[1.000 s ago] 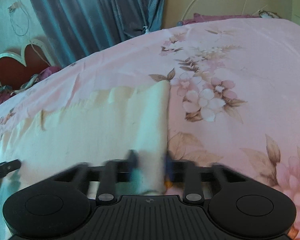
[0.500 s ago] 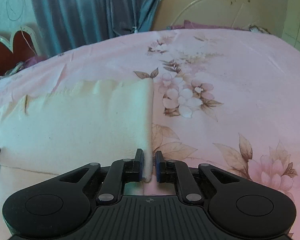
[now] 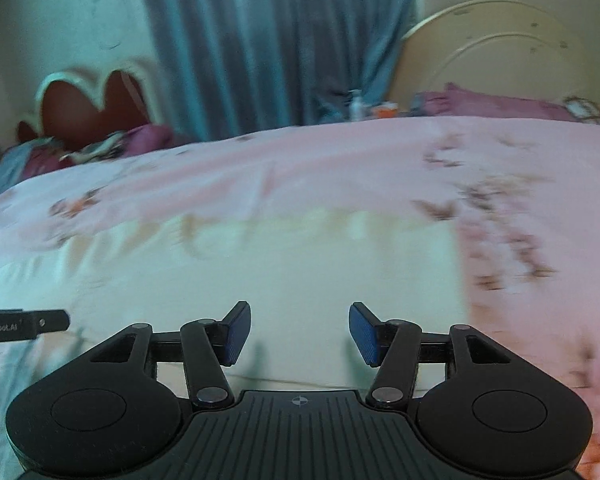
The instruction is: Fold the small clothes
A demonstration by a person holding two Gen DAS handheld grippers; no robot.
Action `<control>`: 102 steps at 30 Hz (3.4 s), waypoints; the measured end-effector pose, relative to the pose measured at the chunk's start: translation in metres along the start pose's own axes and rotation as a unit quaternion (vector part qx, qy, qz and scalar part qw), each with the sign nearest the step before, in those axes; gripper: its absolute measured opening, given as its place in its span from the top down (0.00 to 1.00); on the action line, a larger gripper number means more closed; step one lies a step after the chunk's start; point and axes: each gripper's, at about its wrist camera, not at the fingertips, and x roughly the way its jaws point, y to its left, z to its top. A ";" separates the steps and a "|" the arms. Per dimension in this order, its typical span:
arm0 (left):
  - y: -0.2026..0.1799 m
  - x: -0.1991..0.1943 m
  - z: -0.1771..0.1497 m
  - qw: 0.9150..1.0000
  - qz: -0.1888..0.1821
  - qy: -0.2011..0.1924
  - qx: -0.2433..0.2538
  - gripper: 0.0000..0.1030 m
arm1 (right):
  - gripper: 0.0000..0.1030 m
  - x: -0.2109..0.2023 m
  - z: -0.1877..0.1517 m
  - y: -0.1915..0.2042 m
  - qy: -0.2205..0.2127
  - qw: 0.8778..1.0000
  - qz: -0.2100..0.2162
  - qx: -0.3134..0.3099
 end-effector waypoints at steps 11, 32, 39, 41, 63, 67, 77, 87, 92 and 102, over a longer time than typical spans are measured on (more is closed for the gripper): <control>0.142 -0.020 -0.005 0.988 0.068 0.004 -0.136 0.22 | 0.46 0.054 0.000 0.104 0.019 0.997 0.061 -0.047; 0.284 0.017 0.002 0.943 0.049 -0.067 -0.323 0.32 | 0.46 0.099 -0.014 0.150 0.040 0.994 0.064 -0.075; 0.285 0.022 0.002 0.935 0.093 -0.099 -0.327 0.80 | 0.46 0.098 -0.014 0.147 0.037 0.994 0.070 -0.069; 0.286 0.021 0.002 0.935 0.087 -0.107 -0.328 0.96 | 0.46 0.097 -0.014 0.146 0.036 0.995 0.069 -0.070; -0.015 -0.020 0.043 0.969 -0.221 -0.112 -0.003 0.97 | 0.46 0.032 -0.008 0.036 0.001 0.996 0.049 0.071; -0.055 0.013 0.017 0.967 -0.251 -0.028 0.040 0.79 | 0.46 0.017 -0.015 0.007 0.000 0.996 0.036 0.085; -0.041 -0.005 0.006 0.980 -0.191 -0.044 0.043 0.28 | 0.46 0.003 -0.022 0.003 0.000 0.994 0.074 0.086; 0.017 -0.012 -0.015 0.995 -0.089 -0.036 0.024 0.25 | 0.22 0.024 -0.026 0.078 0.009 0.994 0.093 -0.052; 0.022 -0.004 -0.023 0.997 -0.070 -0.025 0.024 0.26 | 0.34 0.038 -0.034 0.098 0.008 0.993 0.071 -0.096; 0.020 0.016 -0.022 0.999 -0.033 -0.030 0.030 0.25 | 0.92 0.042 -0.013 0.073 -0.010 0.998 0.064 -0.014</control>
